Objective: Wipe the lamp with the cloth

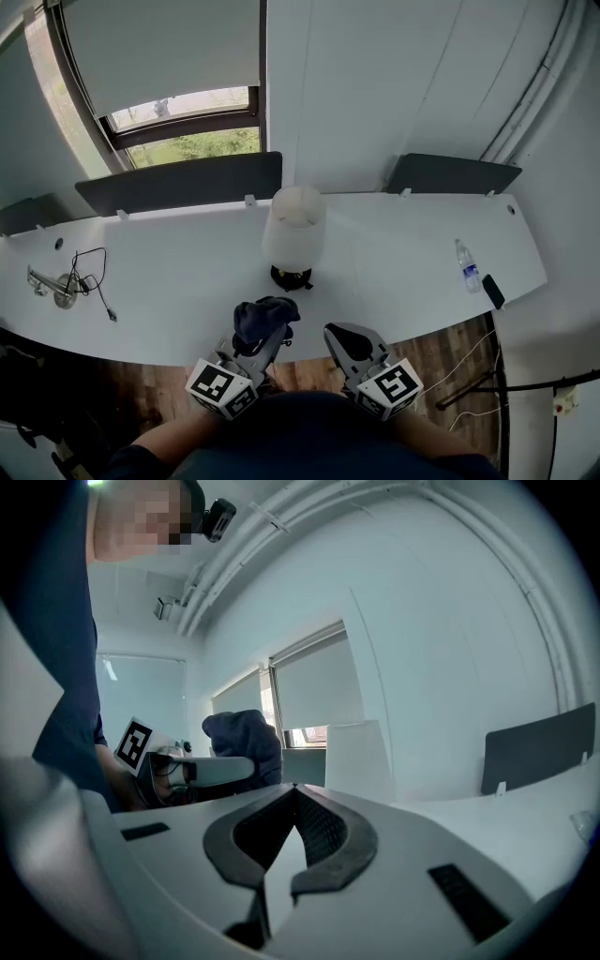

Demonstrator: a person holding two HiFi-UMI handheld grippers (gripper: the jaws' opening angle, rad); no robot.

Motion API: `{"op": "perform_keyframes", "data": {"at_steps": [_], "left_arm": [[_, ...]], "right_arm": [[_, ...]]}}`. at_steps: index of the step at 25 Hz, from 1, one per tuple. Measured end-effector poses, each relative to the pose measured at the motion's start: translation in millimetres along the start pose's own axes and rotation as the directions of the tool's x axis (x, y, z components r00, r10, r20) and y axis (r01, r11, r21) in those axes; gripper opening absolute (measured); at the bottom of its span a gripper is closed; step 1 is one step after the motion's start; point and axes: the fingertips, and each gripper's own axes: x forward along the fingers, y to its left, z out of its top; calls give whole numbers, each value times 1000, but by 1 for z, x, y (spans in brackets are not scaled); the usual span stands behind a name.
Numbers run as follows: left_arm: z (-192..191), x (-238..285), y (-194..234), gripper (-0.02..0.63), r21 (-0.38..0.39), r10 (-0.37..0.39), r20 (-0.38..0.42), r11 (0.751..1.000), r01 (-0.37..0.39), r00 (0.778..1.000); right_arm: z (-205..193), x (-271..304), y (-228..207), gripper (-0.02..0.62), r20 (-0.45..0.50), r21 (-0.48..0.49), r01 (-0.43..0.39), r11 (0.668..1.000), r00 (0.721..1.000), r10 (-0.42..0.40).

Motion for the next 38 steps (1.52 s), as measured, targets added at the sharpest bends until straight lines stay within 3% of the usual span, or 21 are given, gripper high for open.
{"op": "perform_keyframes", "data": {"at_steps": [8,22,32,38], "left_arm": [[1,18,30,97,-3,-18,-27,1000,17,999],[25,71,71,97,30,180,-36,983,-179,983],[50,100,93,97,87,260,1,962,-259,966],[34,107,105,97,65,285,-21,957,-283,958]], "right_arm": [[1,23,-10,11,-11,10,40,999,999,-39],[23,44,-61,11,-2,-2,-88,996,996,88],[23,57,-90,11,-23,-2,-158,987,987,158],[20,64,-102,11,-51,-5,-167,986,985,167]]}}
